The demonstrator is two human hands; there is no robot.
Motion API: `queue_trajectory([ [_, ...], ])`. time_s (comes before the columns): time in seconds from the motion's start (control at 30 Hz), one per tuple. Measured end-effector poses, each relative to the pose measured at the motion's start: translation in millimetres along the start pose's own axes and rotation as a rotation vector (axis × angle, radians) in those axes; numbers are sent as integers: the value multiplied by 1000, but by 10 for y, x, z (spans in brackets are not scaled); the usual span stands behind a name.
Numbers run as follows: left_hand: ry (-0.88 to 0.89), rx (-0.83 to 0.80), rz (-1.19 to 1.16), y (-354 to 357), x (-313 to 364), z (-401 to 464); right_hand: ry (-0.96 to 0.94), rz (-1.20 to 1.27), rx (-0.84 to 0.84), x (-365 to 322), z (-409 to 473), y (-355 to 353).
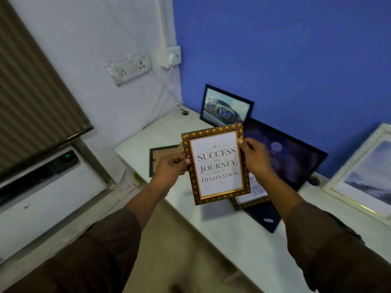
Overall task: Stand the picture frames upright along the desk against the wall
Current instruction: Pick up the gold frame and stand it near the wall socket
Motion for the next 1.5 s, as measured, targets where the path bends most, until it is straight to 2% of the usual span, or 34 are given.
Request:
queue_trajectory([
  [0.2,14,78,114,-1054,-131,571,-44,-57,-79,-408,374,1083],
  [0.4,5,138,186,-1579,-179,1124,-56,-102,-112,-556,863,1698],
  [0.8,-64,255,226,-1873,-110,2252,-92,-88,-210,-592,2197,2440],
  [1.03,-127,318,324,-2064,-309,2969,-66,-62,-238,-440,2875,2977],
  [1.27,-137,270,386,-2235,-647,3762,20,-82,-234,11,3440,3538],
  [1.5,-181,222,447,-2492,-1162,4610,167,-100,-323,312,3914,4225],
])
Point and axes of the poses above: each hand's wrist, its own z-axis towards the middle knuckle, its own y-axis out of the palm, x = y × z, the point moved 7 cm from there along z, towards the middle knuckle, and after that the axes turned 13 degrees about z, right-handed, at the moved point
